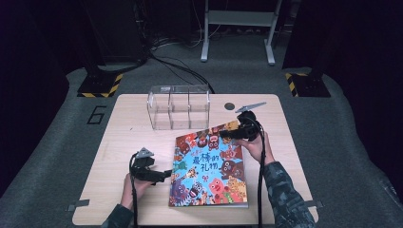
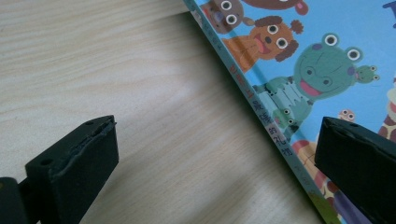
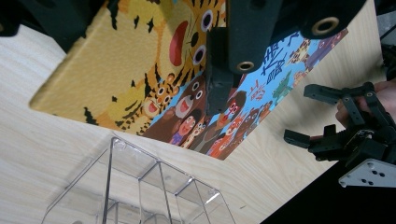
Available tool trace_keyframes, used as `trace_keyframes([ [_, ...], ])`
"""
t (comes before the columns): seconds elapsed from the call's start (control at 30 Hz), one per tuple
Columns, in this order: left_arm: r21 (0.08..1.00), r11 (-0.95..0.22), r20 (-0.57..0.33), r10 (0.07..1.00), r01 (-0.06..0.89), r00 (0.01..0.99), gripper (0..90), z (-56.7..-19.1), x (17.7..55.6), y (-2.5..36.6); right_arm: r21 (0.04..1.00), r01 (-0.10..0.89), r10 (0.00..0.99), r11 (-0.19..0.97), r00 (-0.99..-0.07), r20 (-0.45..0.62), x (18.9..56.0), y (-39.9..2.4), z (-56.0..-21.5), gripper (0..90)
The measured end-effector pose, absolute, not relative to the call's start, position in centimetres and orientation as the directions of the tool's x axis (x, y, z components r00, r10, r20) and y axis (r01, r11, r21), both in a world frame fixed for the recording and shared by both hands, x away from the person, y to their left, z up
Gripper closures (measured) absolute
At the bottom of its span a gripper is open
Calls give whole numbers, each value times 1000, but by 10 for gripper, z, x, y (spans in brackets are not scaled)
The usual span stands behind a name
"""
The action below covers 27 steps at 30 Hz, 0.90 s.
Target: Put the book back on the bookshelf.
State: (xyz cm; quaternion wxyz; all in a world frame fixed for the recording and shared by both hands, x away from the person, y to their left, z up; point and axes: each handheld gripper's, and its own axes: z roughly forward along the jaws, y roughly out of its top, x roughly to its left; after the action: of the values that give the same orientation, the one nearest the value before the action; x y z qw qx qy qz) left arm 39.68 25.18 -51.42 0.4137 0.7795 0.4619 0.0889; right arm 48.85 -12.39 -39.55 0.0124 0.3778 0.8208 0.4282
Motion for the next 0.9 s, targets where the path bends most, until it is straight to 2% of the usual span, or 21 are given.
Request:
trace_keyframes([
  [0.4,734,-216,-284,765,645,579,0,-504,399,250,772,531,611,350,-754,242,478,-126,-393,635],
  [0.9,755,-221,-269,754,618,599,0,-495,395,242,831,446,595,334,-783,181,461,-130,-388,633],
])
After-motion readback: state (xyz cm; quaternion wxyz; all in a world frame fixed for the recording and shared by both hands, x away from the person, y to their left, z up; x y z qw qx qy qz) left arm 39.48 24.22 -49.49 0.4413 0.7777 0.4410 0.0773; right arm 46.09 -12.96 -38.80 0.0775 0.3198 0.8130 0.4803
